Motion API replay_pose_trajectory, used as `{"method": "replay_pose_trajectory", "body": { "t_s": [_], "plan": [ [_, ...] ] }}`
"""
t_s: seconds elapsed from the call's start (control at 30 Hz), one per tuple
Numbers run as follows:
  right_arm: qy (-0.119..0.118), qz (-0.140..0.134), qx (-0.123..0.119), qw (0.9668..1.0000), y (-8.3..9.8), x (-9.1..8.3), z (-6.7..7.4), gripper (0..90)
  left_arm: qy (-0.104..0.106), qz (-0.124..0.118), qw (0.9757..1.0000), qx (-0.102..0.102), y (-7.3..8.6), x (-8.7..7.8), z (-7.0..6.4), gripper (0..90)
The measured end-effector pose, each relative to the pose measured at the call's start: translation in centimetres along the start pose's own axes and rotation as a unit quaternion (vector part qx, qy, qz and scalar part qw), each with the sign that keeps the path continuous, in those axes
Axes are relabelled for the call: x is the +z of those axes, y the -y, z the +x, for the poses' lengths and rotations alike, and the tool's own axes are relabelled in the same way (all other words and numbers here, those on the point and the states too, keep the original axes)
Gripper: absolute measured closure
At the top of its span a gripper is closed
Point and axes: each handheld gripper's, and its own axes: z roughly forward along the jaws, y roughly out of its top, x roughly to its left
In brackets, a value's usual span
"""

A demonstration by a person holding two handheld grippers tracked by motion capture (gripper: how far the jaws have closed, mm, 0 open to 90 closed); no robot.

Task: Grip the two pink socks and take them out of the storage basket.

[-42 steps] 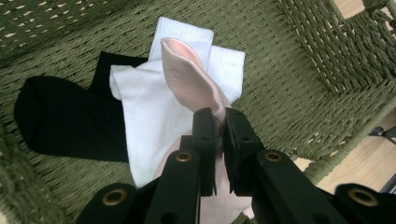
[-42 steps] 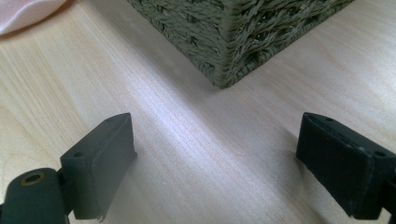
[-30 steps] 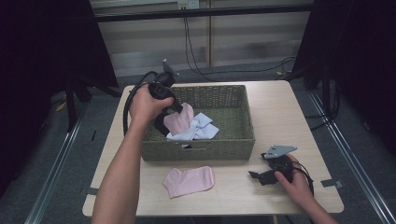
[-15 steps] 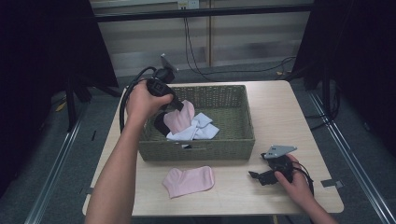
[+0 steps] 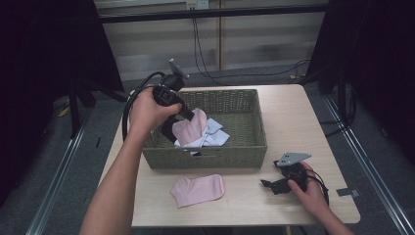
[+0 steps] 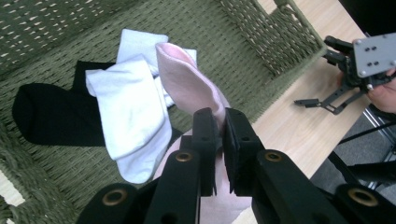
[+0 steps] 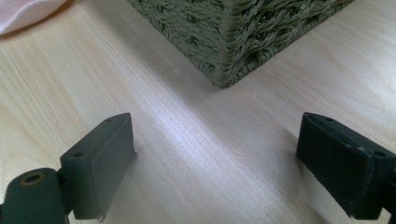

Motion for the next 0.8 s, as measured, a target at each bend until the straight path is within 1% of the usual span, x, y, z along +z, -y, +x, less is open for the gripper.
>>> {"method": "replay_pose_trajectory", "body": {
  "t_s": [0.17,0.23,0.3,0.33,0.43,0.6,0.7,0.8],
  "plan": [
    [0.000,0.000,0.000,1.0000,0.0,0.0,0.0,10.7,0.004,0.000,0.9999,0.010,0.5,-0.3,-0.6,83.6],
    [0.000,0.000,0.000,1.0000,0.0,0.0,0.0,10.7,0.011,-0.002,0.9998,0.015,0.7,-0.4,-0.9,83.6],
    [0.000,0.000,0.000,1.0000,0.0,0.0,0.0,10.7,0.012,-0.003,0.9998,0.016,0.8,-0.5,-1.1,83.5],
    [0.000,0.000,0.000,1.0000,0.0,0.0,0.0,10.7,0.012,-0.004,0.9997,0.020,1.0,-0.6,-1.4,83.5],
    [0.000,0.000,0.000,1.0000,0.0,0.0,0.0,10.7,0.015,-0.006,0.9995,0.027,1.3,-0.9,-1.6,83.5],
    [0.000,0.000,0.000,1.0000,0.0,0.0,0.0,10.7,0.018,-0.006,0.9994,0.028,1.9,-1.0,-2.0,83.5],
    [0.000,0.000,0.000,1.0000,0.0,0.0,0.0,10.6,0.016,-0.004,0.9994,0.032,2.2,-0.9,-2.2,83.5],
    [0.000,0.000,0.000,1.0000,0.0,0.0,0.0,10.6,0.020,-0.006,0.9991,0.037,2.7,-0.9,-2.5,83.5]
  ]
}}
